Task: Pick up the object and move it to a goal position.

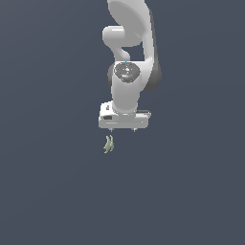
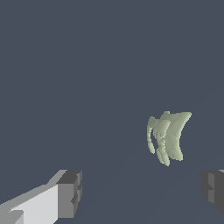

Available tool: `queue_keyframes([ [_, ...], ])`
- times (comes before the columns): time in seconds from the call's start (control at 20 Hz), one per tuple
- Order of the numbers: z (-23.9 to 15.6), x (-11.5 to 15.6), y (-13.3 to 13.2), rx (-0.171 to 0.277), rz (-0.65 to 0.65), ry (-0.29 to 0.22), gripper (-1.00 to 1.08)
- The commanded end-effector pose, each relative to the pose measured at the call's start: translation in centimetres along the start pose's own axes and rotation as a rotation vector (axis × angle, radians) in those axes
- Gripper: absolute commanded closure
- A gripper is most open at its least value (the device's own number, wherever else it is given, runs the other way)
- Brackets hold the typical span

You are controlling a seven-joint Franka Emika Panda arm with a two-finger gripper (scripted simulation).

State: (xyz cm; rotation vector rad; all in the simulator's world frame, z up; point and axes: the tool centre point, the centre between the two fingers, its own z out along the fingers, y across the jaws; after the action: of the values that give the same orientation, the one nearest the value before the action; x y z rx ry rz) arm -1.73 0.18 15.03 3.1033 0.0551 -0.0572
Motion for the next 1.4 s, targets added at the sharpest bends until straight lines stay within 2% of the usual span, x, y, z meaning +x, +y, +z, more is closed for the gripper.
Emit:
queue_keyframes([
  [0.0,0.0,0.0,0.0,0.0,0.0,0.0,-0.92],
  [0.4,-0.8,-0.5,-1.8,0.01,0.001,-0.002,-0.92],
  [0.65,-0.6,-0.4,-1.5,0.012,0.007,0.0,-0.92],
  [0.9,1.0,0.1,0.3,0.022,0.044,0.007,-0.92],
  [1.35,5.5,0.8,5.7,0.039,0.154,0.03,-0.92],
])
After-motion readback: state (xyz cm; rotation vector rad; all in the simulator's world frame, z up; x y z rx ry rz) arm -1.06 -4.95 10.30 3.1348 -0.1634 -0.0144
